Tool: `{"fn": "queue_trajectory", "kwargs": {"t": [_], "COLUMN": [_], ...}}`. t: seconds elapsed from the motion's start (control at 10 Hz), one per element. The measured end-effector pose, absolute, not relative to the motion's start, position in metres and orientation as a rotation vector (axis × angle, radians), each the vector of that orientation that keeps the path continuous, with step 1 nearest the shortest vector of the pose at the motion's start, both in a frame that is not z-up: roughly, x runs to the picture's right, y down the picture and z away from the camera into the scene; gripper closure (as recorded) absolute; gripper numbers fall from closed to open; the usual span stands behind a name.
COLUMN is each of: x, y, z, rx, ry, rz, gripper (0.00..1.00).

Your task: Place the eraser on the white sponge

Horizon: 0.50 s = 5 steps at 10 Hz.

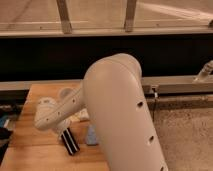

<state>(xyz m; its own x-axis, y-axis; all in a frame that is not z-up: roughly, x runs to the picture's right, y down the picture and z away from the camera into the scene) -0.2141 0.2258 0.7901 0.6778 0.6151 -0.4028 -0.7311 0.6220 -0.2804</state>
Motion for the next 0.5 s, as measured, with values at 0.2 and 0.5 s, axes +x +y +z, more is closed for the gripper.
{"fn": "queue_trajectory", "kwargs": {"t": [0.2,0.5], "x": [-0.2137,-0.2099], "y": [0.2297,0.2317], "z": [0.7923,0.7929], "rx": [-0.442,-0.435], "ry": [0.29,0.299], "rz": [0.781,0.78], "gripper": [0.36,0.63]}}
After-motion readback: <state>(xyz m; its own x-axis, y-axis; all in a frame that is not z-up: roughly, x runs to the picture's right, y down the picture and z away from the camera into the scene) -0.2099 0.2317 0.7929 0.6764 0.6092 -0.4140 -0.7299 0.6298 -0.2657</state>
